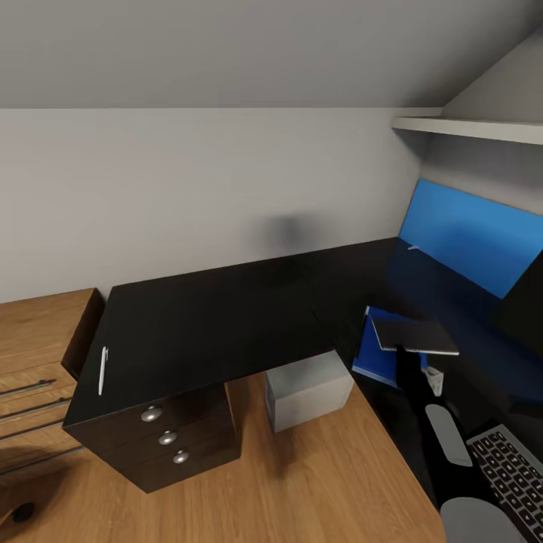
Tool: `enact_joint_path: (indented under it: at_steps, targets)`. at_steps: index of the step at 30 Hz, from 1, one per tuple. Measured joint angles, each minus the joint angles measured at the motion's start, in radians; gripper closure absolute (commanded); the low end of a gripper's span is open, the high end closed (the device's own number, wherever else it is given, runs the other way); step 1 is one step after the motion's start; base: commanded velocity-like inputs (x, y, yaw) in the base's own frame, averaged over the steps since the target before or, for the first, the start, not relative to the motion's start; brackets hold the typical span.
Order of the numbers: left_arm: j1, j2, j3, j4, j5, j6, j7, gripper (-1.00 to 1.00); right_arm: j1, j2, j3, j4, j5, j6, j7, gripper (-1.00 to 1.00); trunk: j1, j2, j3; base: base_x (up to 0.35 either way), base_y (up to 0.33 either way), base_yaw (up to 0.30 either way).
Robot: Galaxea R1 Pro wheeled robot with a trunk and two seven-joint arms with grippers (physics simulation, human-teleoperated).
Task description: In the bedroom, organize the workspace by keeping the computer under the desk, ensuring the monitor is on the desk, placing the keyboard on the desk next to the monitor, placing the mouse on the desk next to the keyboard, moving the folder from the swivel chair onto the desk next to the mouse, stacking the notebook on top of the folder with the pen on top of the notebook, and positioning the swivel chair next to the desk.
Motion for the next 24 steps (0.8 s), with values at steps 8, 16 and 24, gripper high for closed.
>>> enact_joint_path:
  at_steps: [8,16,24]
  targets:
    - [0.000,0.000,0.000,0.000,0.000,-0.001,0.000,-1.00,0.000,0.001,-0.006,0.000,-0.008,0.002,-0.044,1.00,0.000,0.000,0.000,0.071,0.016,0.000]
    - [0.000,0.000,0.001,0.000,0.001,-0.002,-0.001,-1.00,0.000,0.001,-0.005,-0.001,-0.008,0.003,-0.048,1.00,0.000,0.000,0.000,0.119,0.062,0.000]
    - [0.000,0.000,0.001,0.000,0.001,-0.002,0.000,-1.00,0.000,0.002,-0.005,-0.001,-0.008,0.002,-0.048,1.00,0.000,0.000,0.000,0.048,0.103,0.000]
